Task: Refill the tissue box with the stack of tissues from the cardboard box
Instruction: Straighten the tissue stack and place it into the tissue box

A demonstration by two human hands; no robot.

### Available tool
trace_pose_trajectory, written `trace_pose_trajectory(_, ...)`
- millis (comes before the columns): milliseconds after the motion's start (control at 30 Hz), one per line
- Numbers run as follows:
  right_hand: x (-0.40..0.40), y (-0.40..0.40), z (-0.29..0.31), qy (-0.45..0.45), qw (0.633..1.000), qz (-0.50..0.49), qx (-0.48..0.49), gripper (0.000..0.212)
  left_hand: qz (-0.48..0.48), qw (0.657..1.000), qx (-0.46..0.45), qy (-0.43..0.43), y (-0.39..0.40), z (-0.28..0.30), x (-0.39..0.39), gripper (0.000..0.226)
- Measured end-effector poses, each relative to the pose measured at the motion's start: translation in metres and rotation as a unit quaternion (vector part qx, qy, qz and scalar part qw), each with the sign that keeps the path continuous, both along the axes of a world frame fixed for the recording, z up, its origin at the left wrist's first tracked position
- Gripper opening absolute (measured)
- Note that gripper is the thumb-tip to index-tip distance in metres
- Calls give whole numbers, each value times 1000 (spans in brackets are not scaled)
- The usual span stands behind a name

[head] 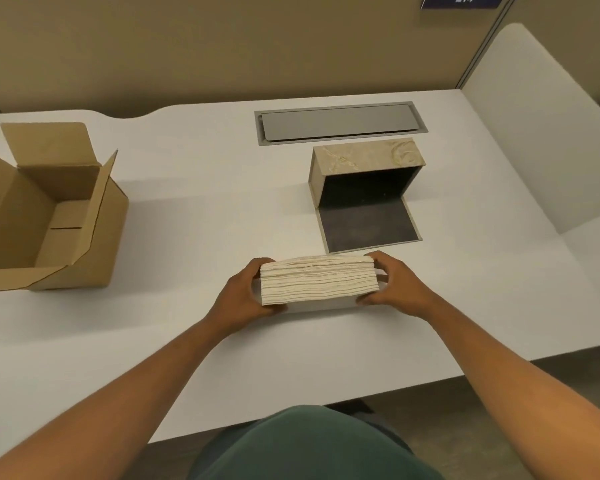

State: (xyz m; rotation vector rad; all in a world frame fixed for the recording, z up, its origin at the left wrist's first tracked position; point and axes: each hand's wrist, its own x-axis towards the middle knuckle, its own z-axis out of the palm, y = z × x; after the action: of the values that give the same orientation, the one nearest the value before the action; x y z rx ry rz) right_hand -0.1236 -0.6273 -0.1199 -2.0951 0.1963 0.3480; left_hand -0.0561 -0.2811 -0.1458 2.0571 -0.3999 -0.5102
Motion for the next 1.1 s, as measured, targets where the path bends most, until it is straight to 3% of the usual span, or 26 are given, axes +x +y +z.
trace_pose_trajectory(233,-9,-22,-4,-23,999,29,2,66,31,999,13,-7,-14,2,-14,72)
trace_pose_trajectory(500,0,-37,-6,-54,995,84,31,75,80,997,24,-3,-25,1,-32,68)
trace_pose_trajectory(700,7,-45,-6,-45,994,65,73,75,112,993,9,38,-38,8,-34,69)
trace_pose_trajectory(800,11,-53,1,33,983,19,178,60,112,984,-47,133,-43,27,-27,62)
trace_pose_trajectory(900,15,-58,8,127,953,-28,275,47,115,945,-129,279,-51,45,-17,47)
trace_pose_trajectory(1000,19,-56,10,199,945,-49,256,43,152,906,-129,372,-64,54,-12,42)
trace_pose_trajectory(1100,22,-51,11,230,942,-99,225,37,225,886,-107,390,-73,54,-11,45)
